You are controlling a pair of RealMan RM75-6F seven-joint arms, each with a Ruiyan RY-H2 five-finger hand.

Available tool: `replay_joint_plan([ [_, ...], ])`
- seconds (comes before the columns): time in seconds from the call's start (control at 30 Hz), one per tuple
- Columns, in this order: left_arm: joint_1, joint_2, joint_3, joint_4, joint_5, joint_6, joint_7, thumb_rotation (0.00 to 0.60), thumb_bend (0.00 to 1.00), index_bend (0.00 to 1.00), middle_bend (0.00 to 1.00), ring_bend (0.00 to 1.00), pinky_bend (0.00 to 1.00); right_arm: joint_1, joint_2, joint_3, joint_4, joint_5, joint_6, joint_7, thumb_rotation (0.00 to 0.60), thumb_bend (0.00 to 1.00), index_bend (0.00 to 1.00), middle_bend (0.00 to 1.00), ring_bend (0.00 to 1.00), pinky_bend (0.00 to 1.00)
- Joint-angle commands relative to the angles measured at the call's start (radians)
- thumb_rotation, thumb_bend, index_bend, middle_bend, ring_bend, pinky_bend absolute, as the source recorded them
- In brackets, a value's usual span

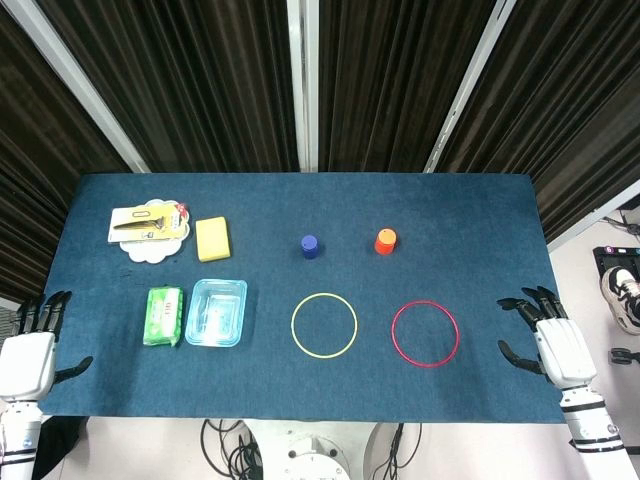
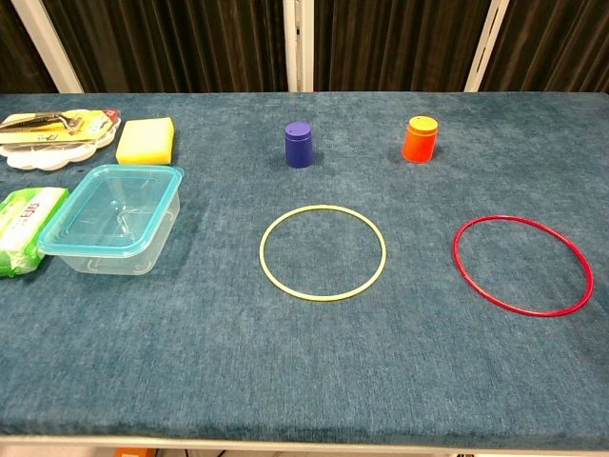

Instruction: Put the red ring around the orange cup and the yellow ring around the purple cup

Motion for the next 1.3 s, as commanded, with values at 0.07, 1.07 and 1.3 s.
replay_joint_plan([
  [0.07,-0.003,0.002,0.003,0.000,0.005,-0.009,-0.010,0.600,0.09,0.06,0.05,0.00,0.00,0.002,0.003,-0.004,-0.005,-0.004,-0.002,0.000,0.600,0.22,0.27,0.32,0.12,0.09],
  [1.07,0.008,0.003,0.013,-0.016,0.012,-0.010,-0.008,0.600,0.09,0.06,0.05,0.00,0.00,0.399,-0.303,0.042,0.335,-0.057,-0.409,-0.272,0.600,0.23,0.57,0.96,0.84,0.74],
  [1.3,0.006,0.003,0.011,-0.011,0.011,-0.015,-0.010,0.600,0.09,0.06,0.05,0.00,0.00,0.427,-0.350,0.032,0.388,-0.027,-0.443,-0.265,0.600,0.23,0.57,0.96,0.84,0.75],
])
